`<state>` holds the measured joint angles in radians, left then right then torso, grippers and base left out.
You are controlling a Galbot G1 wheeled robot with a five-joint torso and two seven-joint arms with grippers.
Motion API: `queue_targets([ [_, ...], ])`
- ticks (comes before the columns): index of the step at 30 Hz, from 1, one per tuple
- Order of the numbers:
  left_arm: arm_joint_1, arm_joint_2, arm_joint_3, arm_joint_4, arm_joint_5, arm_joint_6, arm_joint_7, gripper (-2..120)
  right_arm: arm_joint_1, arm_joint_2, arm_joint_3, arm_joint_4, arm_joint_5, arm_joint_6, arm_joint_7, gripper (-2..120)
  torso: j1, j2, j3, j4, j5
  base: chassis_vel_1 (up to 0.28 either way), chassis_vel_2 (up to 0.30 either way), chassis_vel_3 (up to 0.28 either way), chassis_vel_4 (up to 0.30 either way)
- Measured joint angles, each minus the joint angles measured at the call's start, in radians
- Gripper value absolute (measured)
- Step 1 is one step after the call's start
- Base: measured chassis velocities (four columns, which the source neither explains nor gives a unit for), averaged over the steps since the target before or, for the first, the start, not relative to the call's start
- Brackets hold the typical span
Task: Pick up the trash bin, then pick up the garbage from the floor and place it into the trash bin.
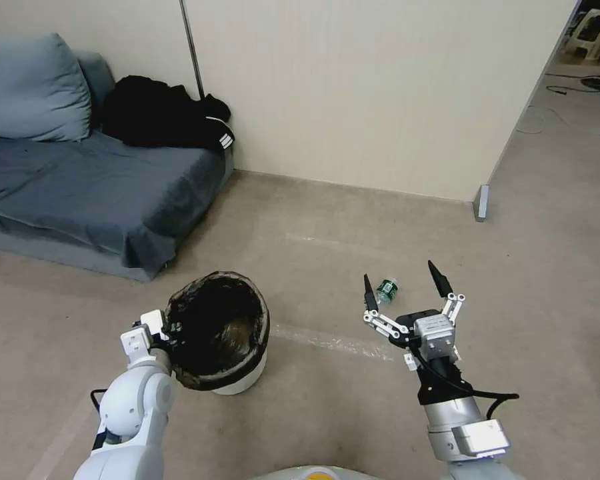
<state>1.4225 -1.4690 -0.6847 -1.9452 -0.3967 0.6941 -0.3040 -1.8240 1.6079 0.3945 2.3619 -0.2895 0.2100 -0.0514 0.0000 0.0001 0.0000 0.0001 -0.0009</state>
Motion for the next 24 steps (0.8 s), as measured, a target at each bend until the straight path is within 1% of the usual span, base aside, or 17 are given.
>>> queue_targets([
  [2,0.024,-0.008,0.002,-0.036,0.003,-0.009,-0.004,9,0.002,0.000,-0.013,0.007,0.000,-0.017,0.021,100,0.000,0.000,0.000,-0.0001,-0.0008,0.000,0.000,0.000,0.000],
  [3,0.024,-0.008,0.002,-0.036,0.003,-0.009,-0.004,9,0.002,0.000,-0.013,0.007,0.000,-0.017,0.021,100,0.000,0.000,0.000,-0.0001,-0.0008,0.000,0.000,0.000,0.000],
  [4,0.039,-0.011,0.005,-0.060,0.013,-0.016,-0.003,5,0.003,0.000,-0.017,0.008,0.000,-0.022,0.030,100,0.000,0.000,0.000,-0.0002,-0.0012,0.000,0.000,0.000,0.000],
  [6,0.066,-0.015,0.012,-0.106,0.024,-0.024,0.002,2,0.006,0.000,-0.019,0.006,0.001,-0.021,0.047,100,0.000,0.000,0.000,-0.0006,-0.0018,0.000,0.000,0.000,0.000],
  [7,0.081,-0.018,0.014,-0.138,0.029,-0.026,0.003,2,0.007,0.000,-0.021,-0.001,0.008,-0.017,0.058,100,0.000,0.000,0.000,-0.0006,-0.0018,0.000,0.000,0.000,0.000],
  [8,0.081,-0.018,0.014,-0.138,0.029,-0.026,0.003,2,0.007,0.000,-0.021,-0.001,0.008,-0.017,0.058,100,0.000,0.000,0.000,-0.0006,-0.0018,0.000,0.000,0.000,0.000],
  [10,0.103,-0.021,0.018,-0.215,0.041,-0.031,-0.012,1,0.008,0.000,-0.024,-0.010,0.021,-0.004,0.076,100,0.000,0.000,0.000,-0.0005,0.0000,0.000,0.000,0.000,0.000],
  [11,0.114,-0.023,0.025,-0.259,0.045,-0.034,-0.019,1,0.008,0.000,-0.024,-0.013,0.022,0.002,0.083,100,0.000,0.000,0.000,-0.0003,0.0001,0.000,0.000,0.000,0.000],
  [12,0.114,-0.023,0.025,-0.259,0.045,-0.034,-0.019,1,0.008,0.000,-0.024,-0.013,0.022,0.002,0.083,100,0.000,0.000,0.000,-0.0003,0.0001,0.000,0.000,0.000,0.000],
  [14,0.133,-0.025,0.045,-0.326,0.056,-0.042,-0.029,1,0.008,0.000,-0.024,-0.012,0.032,0.008,0.098,100,0.000,0.000,0.000,-0.0004,0.0000,0.000,0.000,0.000,0.000],
  [16,0.159,-0.024,0.061,-0.388,0.070,-0.050,-0.045,1,0.008,0.000,-0.023,-0.006,0.042,0.009,0.106,100,0.000,0.000,0.000,-0.0006,0.0011,0.000,0.000,0.000,0.000],
  [17,0.178,-0.025,0.067,-0.421,0.076,-0.053,-0.048,1,0.009,0.000,-0.022,-0.004,0.044,0.009,0.107,100,0.000,0.000,0.000,-0.0004,0.0008,0.000,0.000,0.000,0.000],
  [18,0.178,-0.025,0.067,-0.421,0.076,-0.053,-0.048,1,0.009,0.000,-0.022,-0.004,0.044,0.009,0.107,100,0.000,0.000,0.000,-0.0004,0.0008,0.000,0.000,0.000,0.000],
  [20,0.208,-0.032,0.074,-0.478,0.083,-0.057,-0.051,1,0.011,0.000,-0.021,-0.004,0.044,0.011,0.107,100,0.000,0.000,0.000,-0.0001,0.0009,0.000,0.000,0.000,0.000],
  [21,0.208,-0.032,0.074,-0.478,0.083,-0.057,-0.051,1,0.011,0.000,-0.021,-0.004,0.044,0.011,0.107,100,0.000,0.000,0.000,-0.0001,0.0009,0.000,0.000,0.000,0.000],
  [24,0.255,-0.048,0.093,-0.551,0.110,-0.066,-0.051,1,0.012,0.000,-0.023,-0.007,0.044,0.015,0.108,100,0.000,0.000,0.000,-0.0002,0.0011,0.000,0.000,0.000,0.000],
])
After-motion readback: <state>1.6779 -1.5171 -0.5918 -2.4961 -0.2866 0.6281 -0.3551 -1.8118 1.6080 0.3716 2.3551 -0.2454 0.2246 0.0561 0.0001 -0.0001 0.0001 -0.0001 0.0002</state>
